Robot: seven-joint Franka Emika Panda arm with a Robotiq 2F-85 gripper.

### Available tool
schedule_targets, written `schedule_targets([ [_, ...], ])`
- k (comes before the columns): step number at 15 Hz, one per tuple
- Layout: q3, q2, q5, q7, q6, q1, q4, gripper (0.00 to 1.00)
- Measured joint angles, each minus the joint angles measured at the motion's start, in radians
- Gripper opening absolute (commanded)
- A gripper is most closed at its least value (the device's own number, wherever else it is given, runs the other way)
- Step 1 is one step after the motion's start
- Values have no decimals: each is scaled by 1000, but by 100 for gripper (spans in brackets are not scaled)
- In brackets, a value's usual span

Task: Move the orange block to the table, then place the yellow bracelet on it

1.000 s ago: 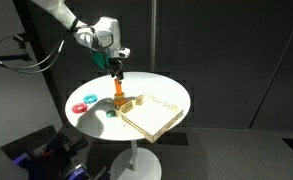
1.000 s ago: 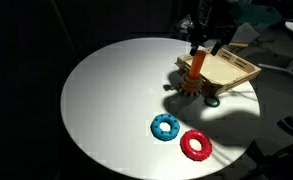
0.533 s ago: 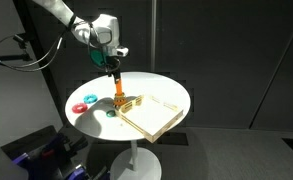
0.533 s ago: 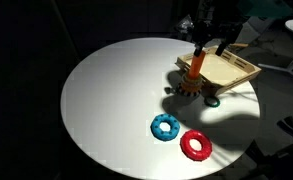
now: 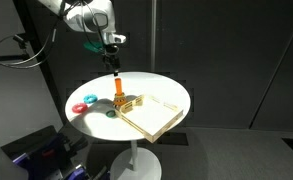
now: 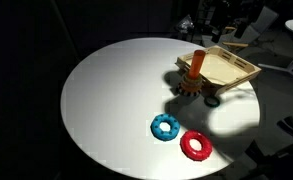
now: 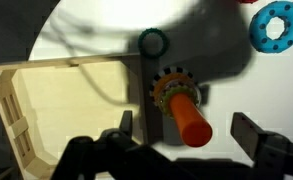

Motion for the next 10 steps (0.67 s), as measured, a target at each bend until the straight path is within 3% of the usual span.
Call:
schedule_targets([
  [10, 0, -86, -47, 2, -60, -20, -4, 100],
])
